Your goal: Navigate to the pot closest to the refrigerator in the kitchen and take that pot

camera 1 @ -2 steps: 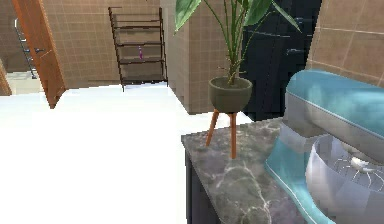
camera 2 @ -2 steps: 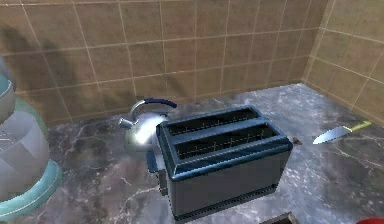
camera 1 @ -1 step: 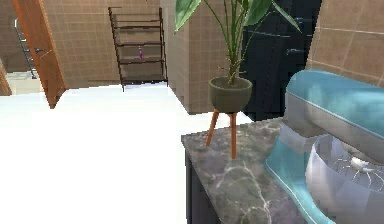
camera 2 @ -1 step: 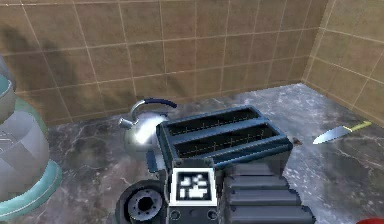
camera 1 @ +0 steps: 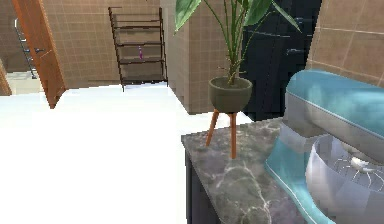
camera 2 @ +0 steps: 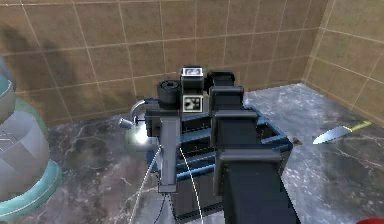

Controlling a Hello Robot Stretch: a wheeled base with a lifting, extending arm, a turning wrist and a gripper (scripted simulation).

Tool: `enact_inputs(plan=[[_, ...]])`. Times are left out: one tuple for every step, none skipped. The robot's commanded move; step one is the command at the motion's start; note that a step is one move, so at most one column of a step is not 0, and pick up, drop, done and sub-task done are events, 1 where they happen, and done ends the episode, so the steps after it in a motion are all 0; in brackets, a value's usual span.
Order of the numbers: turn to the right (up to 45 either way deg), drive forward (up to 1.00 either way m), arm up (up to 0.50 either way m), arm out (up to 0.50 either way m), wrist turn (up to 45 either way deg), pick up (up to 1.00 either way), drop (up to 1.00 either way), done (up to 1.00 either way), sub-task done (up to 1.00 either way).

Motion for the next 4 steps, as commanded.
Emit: enact_inputs(plan=[[0.0, 0.00, 0.00, 0.00, 45.0, 0.00, 0.00, 0.00, 0.00], [0.0, 0.00, 0.00, 0.00, 45.0, 0.00, 0.00, 0.00, 0.00], [0.0, 0.00, 0.00, 0.00, 45.0, 0.00, 0.00, 0.00, 0.00], [0.0, 0.00, 0.00, 0.00, 6.0, 0.00, 0.00, 0.00, 0.00]])
